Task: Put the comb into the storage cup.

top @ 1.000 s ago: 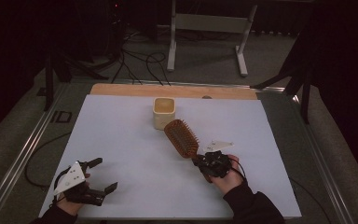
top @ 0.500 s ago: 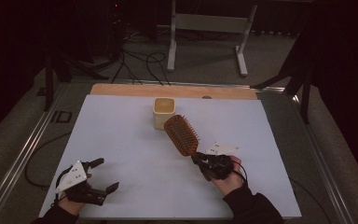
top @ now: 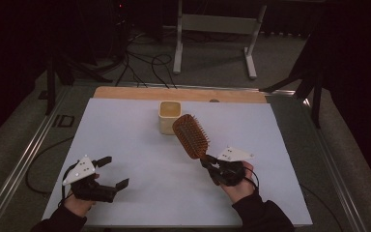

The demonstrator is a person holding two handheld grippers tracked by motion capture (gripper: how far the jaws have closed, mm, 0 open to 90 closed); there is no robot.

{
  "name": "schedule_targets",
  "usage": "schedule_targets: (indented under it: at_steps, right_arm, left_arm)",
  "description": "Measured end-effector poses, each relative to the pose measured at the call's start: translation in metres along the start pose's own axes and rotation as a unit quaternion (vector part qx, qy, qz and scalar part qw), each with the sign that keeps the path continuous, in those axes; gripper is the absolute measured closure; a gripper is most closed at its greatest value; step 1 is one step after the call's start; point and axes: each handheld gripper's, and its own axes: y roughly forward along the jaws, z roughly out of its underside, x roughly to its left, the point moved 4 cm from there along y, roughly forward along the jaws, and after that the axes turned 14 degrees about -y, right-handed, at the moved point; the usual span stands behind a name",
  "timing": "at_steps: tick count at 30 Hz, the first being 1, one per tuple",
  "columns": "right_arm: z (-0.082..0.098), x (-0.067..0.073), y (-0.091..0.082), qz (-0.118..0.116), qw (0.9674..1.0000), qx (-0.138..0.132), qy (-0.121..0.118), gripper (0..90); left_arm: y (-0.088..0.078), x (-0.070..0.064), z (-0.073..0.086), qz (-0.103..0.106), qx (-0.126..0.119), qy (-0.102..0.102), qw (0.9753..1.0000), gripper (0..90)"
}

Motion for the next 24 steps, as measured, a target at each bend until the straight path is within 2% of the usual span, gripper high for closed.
schedule_targets:
  at_steps: [1, 6, 7, 9, 10, 11, 13, 14, 16, 17, 18, 22, 24]
  right_arm:
    - [-0.001, 0.0, -0.001, -0.004, 1.0, 0.0, 0.0, 73.1]
    - [-0.007, 0.001, -0.009, 0.012, 0.9994, -0.033, -0.003, 73.2]
    - [-0.008, 0.0, -0.011, 0.005, 0.9992, -0.039, -0.003, 73.2]
    - [-0.011, 0.001, -0.014, 0.014, 0.9988, -0.046, -0.006, 73.2]
    - [-0.011, 0.001, -0.015, 0.007, 0.999, -0.044, -0.002, 73.2]
    - [-0.011, 0.001, -0.016, 0.015, 0.9987, -0.048, -0.007, 73.2]
    - [-0.012, 0.002, -0.016, 0.01, 0.9989, -0.046, -0.008, 73.2]
    - [-0.012, 0.002, -0.016, 0.016, 0.9987, -0.047, -0.009, 73.2]
    - [-0.013, 0.003, -0.016, 0.011, 0.9987, -0.048, -0.012, 73.2]
    - [-0.013, 0.004, -0.017, 0.02, 0.9985, -0.049, -0.012, 73.2]
    - [-0.014, 0.004, -0.017, 0.018, 0.9986, -0.049, -0.012, 73.2]
    - [-0.015, 0.004, -0.019, 0.017, 0.9984, -0.052, -0.014, 73.2]
    - [-0.015, 0.005, -0.019, 0.017, 0.9984, -0.053, -0.011, 73.2]
  left_arm:
    - [0.001, -0.002, -0.006, 0.0, -0.003, -0.005, 1.0, 0.1]
    - [0.007, -0.014, -0.035, 0.008, -0.02, -0.027, 0.9994, 0.1]
    - [0.008, -0.016, -0.041, 0.011, -0.022, -0.028, 0.9993, 0.1]
    - [0.012, -0.023, -0.051, 0.016, -0.026, -0.028, 0.9992, 0.1]
    - [0.015, -0.026, -0.056, 0.019, -0.027, -0.028, 0.9991, 0.1]
    - [0.018, -0.029, -0.061, 0.02, -0.026, -0.03, 0.999, 0.1]
    - [0.024, -0.035, -0.07, 0.024, -0.022, -0.032, 0.9989, 0.1]
    - [0.028, -0.039, -0.073, 0.025, -0.019, -0.033, 0.999, 0.1]
    - [0.035, -0.048, -0.081, 0.033, -0.016, -0.028, 0.9989, 0.1]
    - [0.039, -0.052, -0.085, 0.034, -0.014, -0.024, 0.999, 0.1]
    - [0.042, -0.056, -0.088, 0.038, -0.013, -0.024, 0.9989, 0.1]
    - [0.056, -0.072, -0.099, 0.06, -0.009, -0.026, 0.9978, 0.1]
    - [0.063, -0.078, -0.103, 0.063, -0.006, -0.029, 0.9975, 0.1]
